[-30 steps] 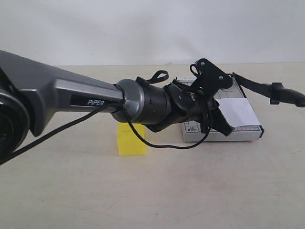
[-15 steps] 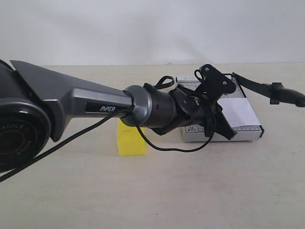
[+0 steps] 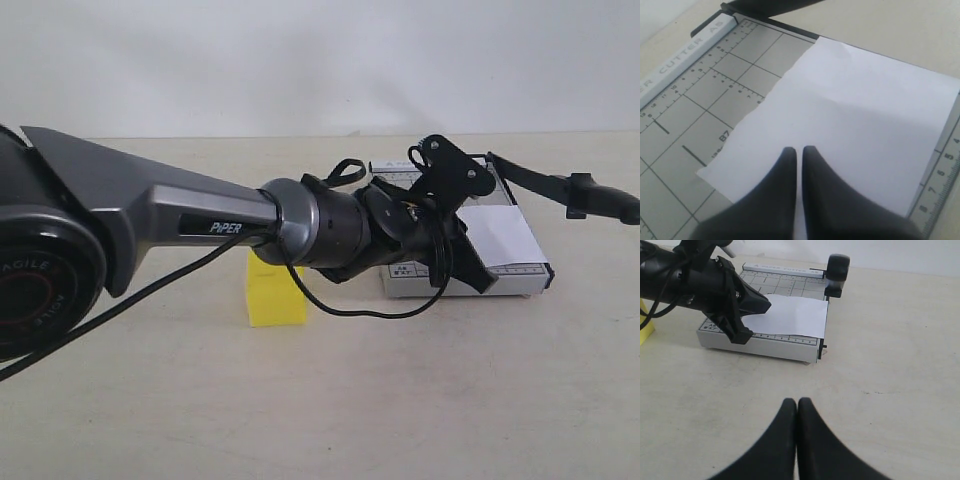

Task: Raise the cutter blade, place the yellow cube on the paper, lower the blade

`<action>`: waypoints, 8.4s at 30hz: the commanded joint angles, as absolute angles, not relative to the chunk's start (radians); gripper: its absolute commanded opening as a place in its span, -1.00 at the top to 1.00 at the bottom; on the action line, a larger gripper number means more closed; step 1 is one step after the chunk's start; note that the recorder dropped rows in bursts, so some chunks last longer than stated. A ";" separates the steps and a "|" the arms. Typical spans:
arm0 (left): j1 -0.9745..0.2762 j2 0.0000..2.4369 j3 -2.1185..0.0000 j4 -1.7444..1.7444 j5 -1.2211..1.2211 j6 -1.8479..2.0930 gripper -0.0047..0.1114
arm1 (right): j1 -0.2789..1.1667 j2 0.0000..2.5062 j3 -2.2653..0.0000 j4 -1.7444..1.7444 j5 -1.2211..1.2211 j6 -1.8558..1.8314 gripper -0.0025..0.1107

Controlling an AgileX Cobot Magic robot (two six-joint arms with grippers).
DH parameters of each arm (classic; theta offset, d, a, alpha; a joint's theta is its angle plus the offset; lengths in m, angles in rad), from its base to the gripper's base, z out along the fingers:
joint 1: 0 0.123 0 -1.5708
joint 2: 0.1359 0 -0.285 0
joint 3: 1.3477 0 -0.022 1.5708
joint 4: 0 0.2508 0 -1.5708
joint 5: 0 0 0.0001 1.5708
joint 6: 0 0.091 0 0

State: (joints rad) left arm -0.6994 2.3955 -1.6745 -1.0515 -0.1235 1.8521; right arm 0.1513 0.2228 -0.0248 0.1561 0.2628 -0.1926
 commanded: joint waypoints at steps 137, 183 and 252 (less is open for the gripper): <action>-0.674 2.011 -1.440 -1.110 0.022 1.840 0.84 | 0.149 0.219 -0.020 0.151 0.258 -0.191 0.95; -0.482 1.727 -0.861 -1.529 -0.168 1.761 -0.67 | 0.149 0.219 -0.020 0.151 0.258 -0.193 0.95; -0.482 1.979 -1.035 -1.530 -0.075 1.676 -0.67 | 0.149 0.219 -0.020 0.151 0.258 -0.194 0.95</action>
